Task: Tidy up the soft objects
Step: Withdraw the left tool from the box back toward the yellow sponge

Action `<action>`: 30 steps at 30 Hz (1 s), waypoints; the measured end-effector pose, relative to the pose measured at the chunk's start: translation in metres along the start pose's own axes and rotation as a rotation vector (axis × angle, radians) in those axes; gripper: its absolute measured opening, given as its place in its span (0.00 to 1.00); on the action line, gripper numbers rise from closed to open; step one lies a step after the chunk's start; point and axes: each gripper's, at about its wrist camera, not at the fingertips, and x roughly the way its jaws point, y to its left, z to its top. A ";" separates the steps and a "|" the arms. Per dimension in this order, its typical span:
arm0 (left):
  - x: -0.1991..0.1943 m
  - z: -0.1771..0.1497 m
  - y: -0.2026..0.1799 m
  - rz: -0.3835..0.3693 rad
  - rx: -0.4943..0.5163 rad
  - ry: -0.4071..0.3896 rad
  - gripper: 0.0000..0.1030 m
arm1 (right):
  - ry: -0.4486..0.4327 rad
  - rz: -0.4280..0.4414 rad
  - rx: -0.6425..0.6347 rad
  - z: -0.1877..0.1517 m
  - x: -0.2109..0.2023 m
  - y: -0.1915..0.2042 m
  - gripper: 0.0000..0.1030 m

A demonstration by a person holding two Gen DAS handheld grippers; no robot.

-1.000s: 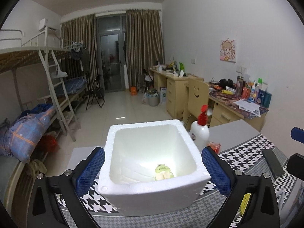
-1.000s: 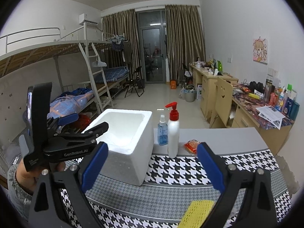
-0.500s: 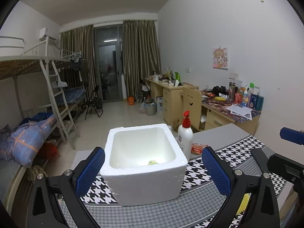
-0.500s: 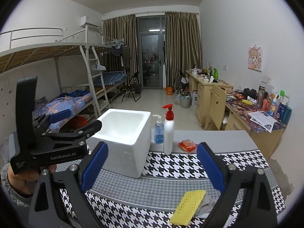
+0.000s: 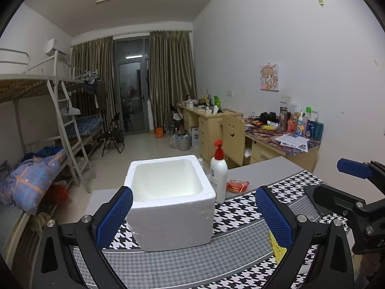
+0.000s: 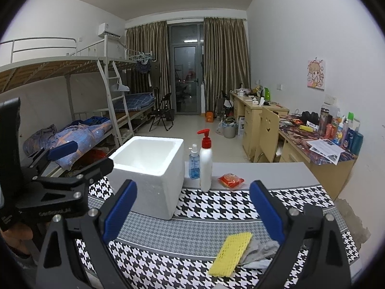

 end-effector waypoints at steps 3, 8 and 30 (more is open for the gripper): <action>-0.004 -0.004 -0.005 -0.010 0.000 -0.003 0.99 | -0.001 0.000 0.002 -0.003 -0.002 -0.001 0.94; -0.009 -0.009 -0.010 -0.020 0.004 -0.007 0.99 | 0.000 -0.013 0.004 -0.009 -0.005 -0.004 0.94; -0.002 -0.033 -0.041 -0.112 -0.007 0.004 0.99 | 0.006 -0.112 0.079 -0.041 -0.014 -0.039 0.94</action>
